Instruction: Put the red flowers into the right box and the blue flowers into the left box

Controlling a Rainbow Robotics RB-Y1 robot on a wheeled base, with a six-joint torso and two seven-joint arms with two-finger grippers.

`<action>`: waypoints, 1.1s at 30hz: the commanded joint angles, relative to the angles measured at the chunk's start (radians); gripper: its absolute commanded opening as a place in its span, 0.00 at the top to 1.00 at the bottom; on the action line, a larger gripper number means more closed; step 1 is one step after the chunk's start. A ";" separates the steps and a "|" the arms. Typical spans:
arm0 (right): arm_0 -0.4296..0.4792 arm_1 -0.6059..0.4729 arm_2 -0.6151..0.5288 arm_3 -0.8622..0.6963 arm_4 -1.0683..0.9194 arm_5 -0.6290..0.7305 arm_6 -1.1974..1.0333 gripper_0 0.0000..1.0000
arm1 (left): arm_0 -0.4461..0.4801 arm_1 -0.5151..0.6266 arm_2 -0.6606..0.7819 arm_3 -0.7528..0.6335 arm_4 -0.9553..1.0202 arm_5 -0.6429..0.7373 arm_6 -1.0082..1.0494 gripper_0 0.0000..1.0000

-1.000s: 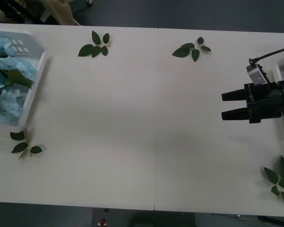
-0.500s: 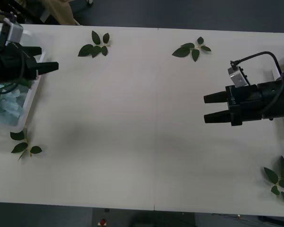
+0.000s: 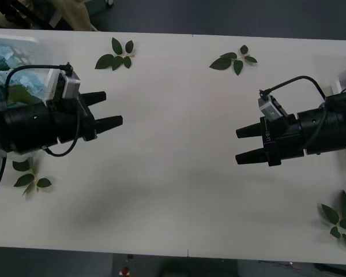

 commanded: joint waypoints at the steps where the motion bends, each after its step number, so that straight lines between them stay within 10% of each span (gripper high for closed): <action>1: -0.021 -0.009 -0.011 -0.027 -0.003 -0.009 0.001 0.14 | -0.019 0.015 -0.032 -0.032 0.097 0.076 -0.004 0.11; 33: -0.021 -0.009 -0.011 -0.027 -0.003 -0.002 0.001 0.08 | -0.050 -0.126 -0.083 -0.032 0.163 0.233 -0.004 0.11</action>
